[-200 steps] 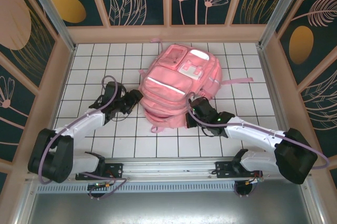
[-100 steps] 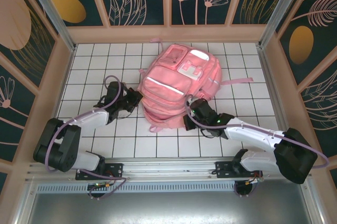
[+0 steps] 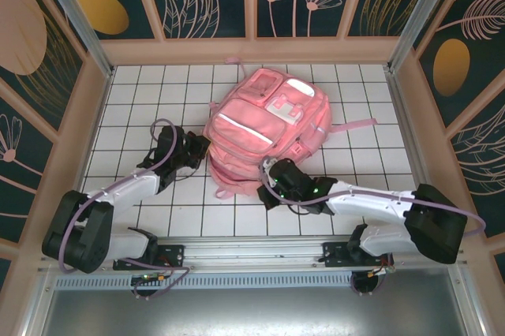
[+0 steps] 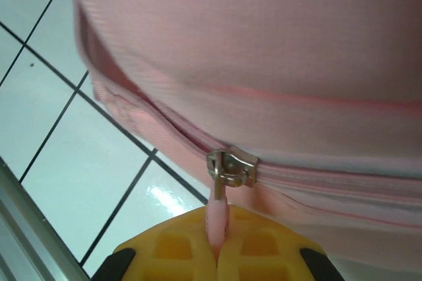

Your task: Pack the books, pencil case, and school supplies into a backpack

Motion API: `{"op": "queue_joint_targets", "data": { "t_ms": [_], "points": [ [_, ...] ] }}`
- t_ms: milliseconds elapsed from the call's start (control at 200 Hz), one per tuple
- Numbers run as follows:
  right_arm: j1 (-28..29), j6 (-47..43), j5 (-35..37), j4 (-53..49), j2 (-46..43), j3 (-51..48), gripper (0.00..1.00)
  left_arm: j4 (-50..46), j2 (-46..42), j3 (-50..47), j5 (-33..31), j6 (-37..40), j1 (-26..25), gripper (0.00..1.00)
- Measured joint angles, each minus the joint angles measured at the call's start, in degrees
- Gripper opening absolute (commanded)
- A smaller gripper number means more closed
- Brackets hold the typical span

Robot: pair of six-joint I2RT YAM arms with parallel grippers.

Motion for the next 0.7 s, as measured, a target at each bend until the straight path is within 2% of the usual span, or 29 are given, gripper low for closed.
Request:
{"op": "queue_joint_targets", "data": {
  "t_ms": [210, 385, 701],
  "points": [
    [1.4, 0.2, -0.5, 1.0, 4.3, 4.4, 0.0, -0.2, -1.7, 0.0, -0.9, -1.2, -0.5, 0.0],
    [2.2, 0.2, -0.4, 0.7, 11.5, 10.9, 0.0, -0.6, -4.4, -0.4, -2.9, -2.6, -0.6, 0.0],
    [3.4, -1.2, -0.5, -3.5, 19.2, 19.5, 0.0, -4.5, -17.5, -4.7, -10.8, -5.9, -0.6, 0.0]
  ]
}}
